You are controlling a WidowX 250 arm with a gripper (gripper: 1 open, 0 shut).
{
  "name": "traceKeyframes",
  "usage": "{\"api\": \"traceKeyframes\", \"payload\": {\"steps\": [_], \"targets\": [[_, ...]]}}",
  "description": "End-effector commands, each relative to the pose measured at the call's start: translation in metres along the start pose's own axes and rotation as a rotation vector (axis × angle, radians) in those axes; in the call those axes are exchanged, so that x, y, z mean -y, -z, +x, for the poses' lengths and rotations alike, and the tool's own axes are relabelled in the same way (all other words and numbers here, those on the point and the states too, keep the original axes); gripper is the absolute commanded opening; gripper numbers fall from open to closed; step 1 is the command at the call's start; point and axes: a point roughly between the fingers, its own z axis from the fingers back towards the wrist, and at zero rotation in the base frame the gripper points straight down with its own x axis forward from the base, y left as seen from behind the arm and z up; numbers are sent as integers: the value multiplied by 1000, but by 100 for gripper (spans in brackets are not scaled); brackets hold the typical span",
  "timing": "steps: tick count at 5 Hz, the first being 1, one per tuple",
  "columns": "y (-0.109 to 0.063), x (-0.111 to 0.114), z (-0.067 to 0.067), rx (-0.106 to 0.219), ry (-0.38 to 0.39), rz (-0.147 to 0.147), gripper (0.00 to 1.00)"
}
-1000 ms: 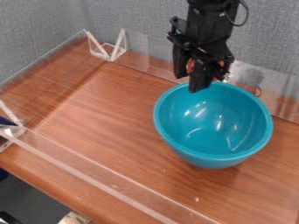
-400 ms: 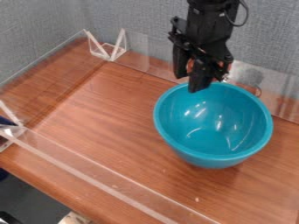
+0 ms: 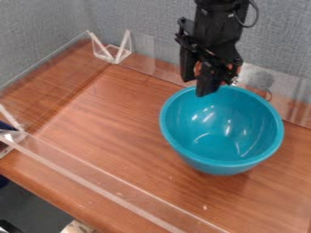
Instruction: Put the mushroom in the blue bowl
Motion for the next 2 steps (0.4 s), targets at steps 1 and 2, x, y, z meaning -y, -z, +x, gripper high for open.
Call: {"api": "traceKeyframes", "payload": {"steps": [1, 2], "targets": [[-26, 0, 9, 82, 11, 26, 0], [-24, 1, 12, 79, 15, 24, 0]]}}
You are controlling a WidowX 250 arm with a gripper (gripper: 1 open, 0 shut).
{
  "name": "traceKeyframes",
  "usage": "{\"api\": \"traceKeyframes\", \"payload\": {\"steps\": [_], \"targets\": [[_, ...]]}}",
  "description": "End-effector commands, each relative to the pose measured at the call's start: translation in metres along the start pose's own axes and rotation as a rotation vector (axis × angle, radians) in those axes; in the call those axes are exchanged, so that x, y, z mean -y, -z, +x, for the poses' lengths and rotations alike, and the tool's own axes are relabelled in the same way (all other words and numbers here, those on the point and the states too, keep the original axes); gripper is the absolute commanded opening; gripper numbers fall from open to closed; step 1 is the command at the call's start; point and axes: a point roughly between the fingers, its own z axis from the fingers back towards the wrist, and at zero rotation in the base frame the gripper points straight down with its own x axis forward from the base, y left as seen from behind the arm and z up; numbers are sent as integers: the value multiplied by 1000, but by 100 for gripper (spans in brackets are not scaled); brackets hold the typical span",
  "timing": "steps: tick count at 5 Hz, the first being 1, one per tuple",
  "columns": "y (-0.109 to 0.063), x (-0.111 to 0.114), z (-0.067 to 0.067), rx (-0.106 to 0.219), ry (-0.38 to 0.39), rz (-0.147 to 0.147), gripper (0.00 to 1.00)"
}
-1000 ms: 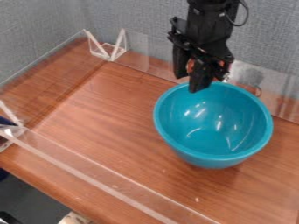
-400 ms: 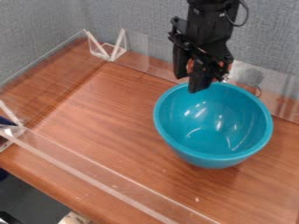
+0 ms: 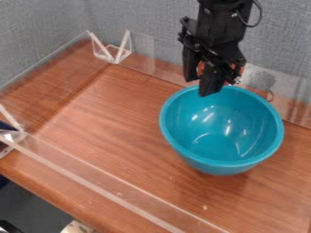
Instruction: Put the mushroom in the blue bowl
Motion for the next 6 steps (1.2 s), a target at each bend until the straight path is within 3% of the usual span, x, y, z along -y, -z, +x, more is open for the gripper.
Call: {"api": "traceKeyframes", "payload": {"steps": [1, 6], "targets": [[-18, -1, 10, 63, 8, 19, 0], [-7, -3, 17, 50, 15, 7, 0]]}}
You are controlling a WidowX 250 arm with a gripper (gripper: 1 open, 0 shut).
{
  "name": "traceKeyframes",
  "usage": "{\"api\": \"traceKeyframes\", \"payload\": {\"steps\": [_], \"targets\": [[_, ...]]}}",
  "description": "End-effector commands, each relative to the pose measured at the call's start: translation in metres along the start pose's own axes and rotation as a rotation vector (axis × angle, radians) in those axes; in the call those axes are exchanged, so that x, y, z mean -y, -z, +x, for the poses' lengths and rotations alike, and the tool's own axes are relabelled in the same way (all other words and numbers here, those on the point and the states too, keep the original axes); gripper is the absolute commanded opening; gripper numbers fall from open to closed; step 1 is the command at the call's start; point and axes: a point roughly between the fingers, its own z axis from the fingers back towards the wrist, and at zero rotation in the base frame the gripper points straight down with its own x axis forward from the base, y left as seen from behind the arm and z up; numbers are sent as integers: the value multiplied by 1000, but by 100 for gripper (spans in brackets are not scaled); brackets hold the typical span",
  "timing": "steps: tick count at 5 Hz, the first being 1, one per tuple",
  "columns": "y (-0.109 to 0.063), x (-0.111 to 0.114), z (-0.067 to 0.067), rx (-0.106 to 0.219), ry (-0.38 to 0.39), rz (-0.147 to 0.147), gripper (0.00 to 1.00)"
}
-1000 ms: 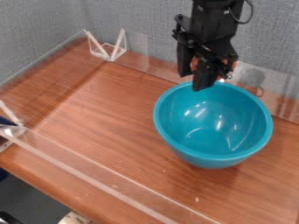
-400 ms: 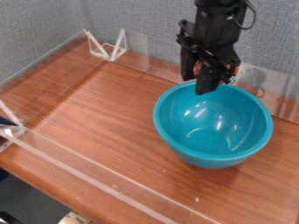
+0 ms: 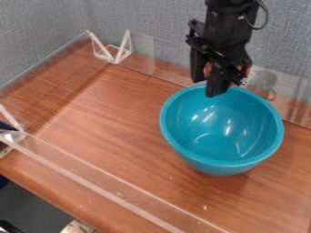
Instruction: Put the mushroom in the blue bowl
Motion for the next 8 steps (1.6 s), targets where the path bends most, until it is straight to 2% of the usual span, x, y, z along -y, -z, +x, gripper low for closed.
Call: {"api": "traceKeyframes", "payload": {"steps": [1, 2, 6, 8], "targets": [[-15, -5, 6, 50, -8, 17, 100], [-20, -7, 3, 53, -22, 19, 100], [-3, 14, 8, 18, -3, -12, 100], [8, 20, 6, 14, -7, -28, 100]]}}
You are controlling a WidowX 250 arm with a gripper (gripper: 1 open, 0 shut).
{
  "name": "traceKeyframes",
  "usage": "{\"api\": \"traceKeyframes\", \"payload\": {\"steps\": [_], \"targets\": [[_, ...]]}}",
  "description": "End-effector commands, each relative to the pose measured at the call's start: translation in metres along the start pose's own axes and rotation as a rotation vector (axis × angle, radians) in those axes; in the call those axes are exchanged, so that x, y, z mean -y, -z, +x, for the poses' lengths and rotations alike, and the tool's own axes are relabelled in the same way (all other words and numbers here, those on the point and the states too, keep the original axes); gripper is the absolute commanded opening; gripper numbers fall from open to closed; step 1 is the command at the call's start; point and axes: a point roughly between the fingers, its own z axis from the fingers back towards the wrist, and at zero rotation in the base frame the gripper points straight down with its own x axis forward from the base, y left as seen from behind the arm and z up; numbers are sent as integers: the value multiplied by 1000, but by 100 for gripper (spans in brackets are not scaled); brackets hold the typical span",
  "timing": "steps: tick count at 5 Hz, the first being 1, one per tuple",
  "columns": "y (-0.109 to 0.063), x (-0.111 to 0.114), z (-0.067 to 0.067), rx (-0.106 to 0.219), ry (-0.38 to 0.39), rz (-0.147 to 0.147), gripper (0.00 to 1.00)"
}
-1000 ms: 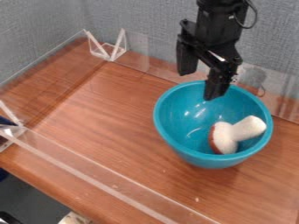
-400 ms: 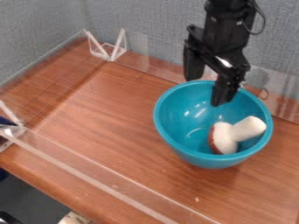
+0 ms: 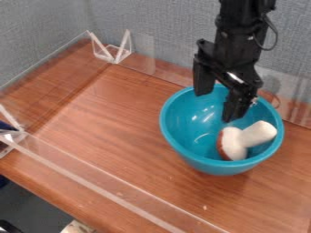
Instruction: Put the mushroom in the blue bowl
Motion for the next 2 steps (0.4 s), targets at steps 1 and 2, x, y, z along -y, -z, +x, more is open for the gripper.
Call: {"api": "traceKeyframes", "payload": {"steps": [1, 2], "targets": [[-6, 3, 4, 32, 2, 5, 100], [1, 3, 5, 28, 1, 0, 100]]}}
